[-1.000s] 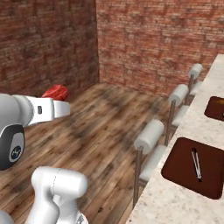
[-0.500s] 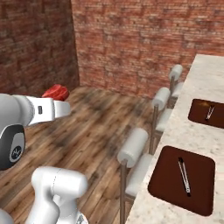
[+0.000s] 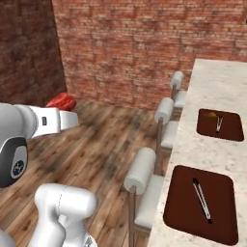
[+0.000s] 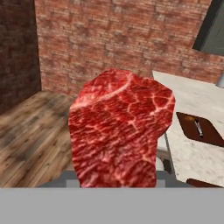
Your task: Gather the cucumber and sweet potato from the fridge and place them on a tray on the dining counter. Then gather the steak and chicken drumstick from the fridge and place them on the other tray.
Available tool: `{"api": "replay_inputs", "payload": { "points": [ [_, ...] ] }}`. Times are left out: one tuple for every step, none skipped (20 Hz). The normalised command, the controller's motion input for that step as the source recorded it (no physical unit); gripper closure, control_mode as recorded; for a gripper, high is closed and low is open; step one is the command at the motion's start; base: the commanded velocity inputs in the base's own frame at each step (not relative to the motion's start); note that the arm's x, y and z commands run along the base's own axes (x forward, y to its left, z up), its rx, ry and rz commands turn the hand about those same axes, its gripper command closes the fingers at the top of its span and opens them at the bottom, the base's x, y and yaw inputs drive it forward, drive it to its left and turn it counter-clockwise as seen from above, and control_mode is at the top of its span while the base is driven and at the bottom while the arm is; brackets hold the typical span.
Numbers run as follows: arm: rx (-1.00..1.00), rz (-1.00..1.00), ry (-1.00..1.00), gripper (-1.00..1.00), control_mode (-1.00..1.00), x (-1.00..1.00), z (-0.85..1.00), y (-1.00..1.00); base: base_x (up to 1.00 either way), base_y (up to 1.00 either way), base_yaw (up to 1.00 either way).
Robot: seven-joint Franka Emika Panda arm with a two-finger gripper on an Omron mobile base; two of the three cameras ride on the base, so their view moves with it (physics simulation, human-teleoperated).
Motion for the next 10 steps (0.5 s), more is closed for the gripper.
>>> {"api": "replay_inputs", "payload": {
  "points": [
    [0.00, 0.00, 0.00, 1.00, 1.00, 0.00, 0.00, 0.00, 0.51, 0.34, -0.25],
    [0.00, 0.00, 0.00, 1.00, 1.00, 0.00, 0.00, 0.00, 0.51, 0.32, -0.25],
    [0.00, 0.00, 0.00, 1.00, 1.00, 0.00, 0.00, 0.00, 0.51, 0.34, -0.25],
    [0.00, 0.00, 0.00, 1.00, 1.00, 0.00, 0.00, 0.00, 0.51, 0.37, -0.25],
    [0.00, 0.00, 0.00, 1.00, 1.00, 0.00, 0.00, 0.00, 0.51, 0.38, -0.25],
    [0.00, 0.00, 0.00, 1.00, 1.00, 0.00, 0.00, 0.00, 0.49, 0.41, -0.24],
    [0.00, 0.00, 0.00, 1.00, 1.00, 0.00, 0.00, 0.00, 0.36, 0.44, -0.23],
    [0.00, 0.00, 0.00, 1.00, 1.00, 0.00, 0.00, 0.00, 0.20, 0.48, -0.23],
    [0.00, 0.00, 0.00, 1.00, 1.00, 0.00, 0.00, 0.00, 0.15, 0.52, -0.23],
    [0.00, 0.00, 0.00, 1.00, 1.00, 0.00, 0.00, 0.00, 0.11, 0.56, -0.25]
  ]
}}
